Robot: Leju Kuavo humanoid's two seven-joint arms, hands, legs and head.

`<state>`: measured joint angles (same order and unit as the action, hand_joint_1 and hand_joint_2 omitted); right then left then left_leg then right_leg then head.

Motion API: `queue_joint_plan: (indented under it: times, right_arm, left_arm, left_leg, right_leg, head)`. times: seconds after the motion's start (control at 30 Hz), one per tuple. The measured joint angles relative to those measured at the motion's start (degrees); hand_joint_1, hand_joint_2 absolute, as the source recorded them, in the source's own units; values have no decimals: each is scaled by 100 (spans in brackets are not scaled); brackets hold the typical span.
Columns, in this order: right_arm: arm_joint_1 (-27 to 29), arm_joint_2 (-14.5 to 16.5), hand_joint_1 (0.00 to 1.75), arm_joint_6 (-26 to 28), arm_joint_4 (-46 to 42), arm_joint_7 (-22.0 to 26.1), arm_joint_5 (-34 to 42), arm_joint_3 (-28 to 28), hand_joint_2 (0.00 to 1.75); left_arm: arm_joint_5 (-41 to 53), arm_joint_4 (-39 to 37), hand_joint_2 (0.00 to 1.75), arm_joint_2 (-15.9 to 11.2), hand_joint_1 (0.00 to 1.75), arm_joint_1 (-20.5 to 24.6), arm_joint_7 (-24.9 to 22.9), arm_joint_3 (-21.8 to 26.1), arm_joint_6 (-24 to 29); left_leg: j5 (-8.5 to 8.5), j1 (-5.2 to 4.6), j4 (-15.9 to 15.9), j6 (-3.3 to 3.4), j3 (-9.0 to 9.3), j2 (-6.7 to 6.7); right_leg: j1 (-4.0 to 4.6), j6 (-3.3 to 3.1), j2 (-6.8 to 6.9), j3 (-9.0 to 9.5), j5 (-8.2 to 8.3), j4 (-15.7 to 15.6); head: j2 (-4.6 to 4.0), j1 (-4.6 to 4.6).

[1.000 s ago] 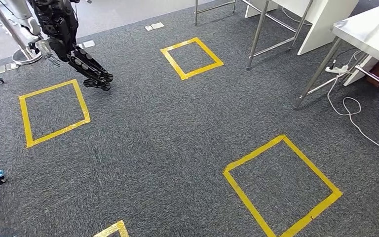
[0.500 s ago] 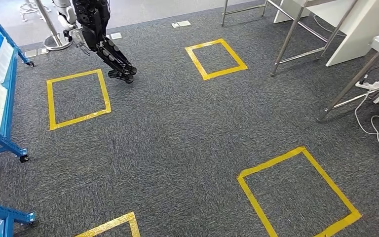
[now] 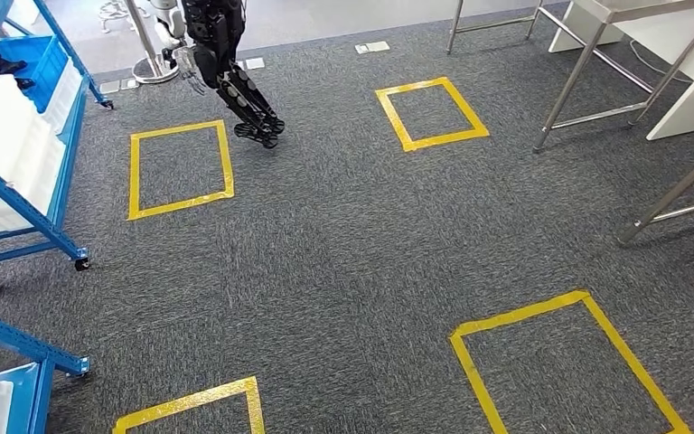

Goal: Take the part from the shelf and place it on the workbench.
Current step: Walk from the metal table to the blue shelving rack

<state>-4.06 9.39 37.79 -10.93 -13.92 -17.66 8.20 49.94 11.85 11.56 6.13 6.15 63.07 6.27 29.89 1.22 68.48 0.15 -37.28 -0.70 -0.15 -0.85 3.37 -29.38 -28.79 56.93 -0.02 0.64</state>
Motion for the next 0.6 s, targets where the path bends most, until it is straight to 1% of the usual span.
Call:
queue_joint_plan:
  times: [0.03, 0.07, 0.1, 0.13, 0.17, 0.2, 0.23, 0.27, 0.3, 0.33, 0.37, 0.4, 0.43, 0.47, 0.5, 0.53, 0.57, 0.6]
  right_arm:
    - [-4, 1, 0, 1, 0, 0, -2, 0, 0]
    - [-9, 2, 0, 3, 0, 0, -4, 1, 0]
    - [-13, 3, 0, 7, 0, 0, -5, 2, 0]
    - [-19, 3, 0, 12, 0, 0, -5, 3, 0]
    - [-25, 6, 0, 17, 0, 0, -4, 5, 0]
    - [-30, 9, 0, 20, 0, -1, 2, 8, 0]
    - [-33, 11, 0, 22, 0, -1, 7, 11, 0]
    - [-30, 14, 0, 23, 0, -2, 12, 15, 0]
    - [-22, 15, 0, 24, 0, -2, 17, 21, 0]
    - [-14, 15, 0, 24, 1, -2, 20, 30, 0]
    - [-5, 14, 0, 25, 1, -3, 24, 38, 0]
    - [3, 10, 0, 25, 2, -4, 26, 44, 0]
    - [11, 8, 0, 26, 2, -7, 28, 49, 0]
    - [17, 5, 0, 26, 2, -11, 28, 51, 0]
    - [19, 3, 0, 26, 2, -15, 27, 52, 0]
    - [21, 4, 0, 27, 3, -19, 24, 53, 0]
    - [20, 5, 0, 27, 5, -21, 21, 53, 0]
    - [19, 6, 0, 28, 7, -21, 17, 54, 0]
  left_arm:
    - [5, 0, 0, 0, 0, 5, 3, -6, 11]
    - [14, 0, 0, -1, 0, 15, 9, -14, 21]
    - [25, 0, 0, -1, 0, 23, 15, -22, 27]
    - [37, 0, 0, -2, 0, 29, 20, -28, 30]
    - [50, 0, 0, -3, 0, 30, 25, -33, 31]
    - [64, 0, 0, -4, 0, 28, 25, -34, 31]
    - [78, 0, 0, -4, 0, 26, 25, -36, 30]
    - [90, 0, 0, -4, 0, 27, 25, -38, 30]
    - [99, 0, 0, -4, 0, 29, 24, -39, 29]
    - [104, 0, 0, -4, 0, 32, 23, -43, 28]
    - [105, 0, 0, -5, 0, 32, 22, -49, 28]
    - [105, 0, 0, -6, 0, 30, 21, -56, 28]
    - [105, 0, 0, -7, 0, 26, 20, -62, 28]
    - [105, 0, 0, -8, 0, 22, 19, -66, 28]
    - [105, 0, 0, -7, 0, 20, 19, -69, 28]
    - [105, 0, 0, -6, 0, 21, 19, -73, 28]
    - [105, 0, 0, -5, 0, 24, 17, -76, 28]
    - [105, 0, 0, -5, 0, 26, 15, -79, 28]
  left_leg:
    - [-123, -12, -402, 12, 226, -96]
    - [-203, -26, -717, 32, 398, -160]
    - [-227, -46, -897, 55, 490, -201]
    - [-221, -74, -954, 81, 505, -192]
    - [-239, -90, -968, 118, 493, -136]
    - [-266, -89, -994, 161, 491, -97]
    - [-298, -84, -1025, 206, 490, -56]
    - [-331, -70, -1056, 249, 488, -18]
    - [-355, -58, -1075, 281, 484, 23]
    - [-366, -61, -1078, 298, 467, 68]
    - [-374, -62, -1077, 307, 452, 122]
    - [-378, -63, -1076, 308, 443, 179]
    - [-383, -64, -1074, 305, 440, 240]
    - [-386, -63, -1072, 298, 443, 302]
    - [-391, -62, -1071, 288, 448, 362]
    - [-397, -63, -1068, 272, 447, 419]
    - [-397, -74, -1058, 247, 442, 473]
    - [-401, -84, -1054, 214, 434, 517]
  right_leg:
    - [17, 7, 38, 8, -11, 5]
    - [35, 24, 71, 18, -25, 11]
    - [52, 49, 103, 27, -34, 15]
    - [66, 75, 136, 40, -37, 15]
    - [66, 105, 173, 55, -36, 12]
    - [64, 137, 175, 51, -48, 28]
    - [56, 158, 119, 27, -96, 95]
    - [43, 163, 19, -55, -201, 268]
    - [24, 156, -106, -193, -355, 558]
    - [3, 140, -208, -376, -533, 950]
    - [-13, 138, -264, -571, -685, 1354]
    - [-24, 158, -285, -713, -766, 1639]
    - [-34, 199, -296, -763, -756, 1733]
    - [-47, 256, -308, -694, -648, 1576]
    - [-66, 313, -340, -535, -478, 1225]
    - [-94, 360, -445, -345, -296, 789]
    - [-107, 375, -540, -197, -144, 414]
    - [-112, 366, -613, -109, -50, 167]
  head:
    - [0, -2]
    - [0, 9]
    - [0, 19]
    - [0, 29]
    - [0, 39]
    - [0, 38]
    - [0, 40]
    - [0, 45]
    - [0, 50]
    - [0, 55]
    - [0, 56]
    - [0, 55]
    - [0, 56]
    - [0, 56]
    - [0, 56]
    - [0, 59]
    - [0, 56]
    - [0, 53]
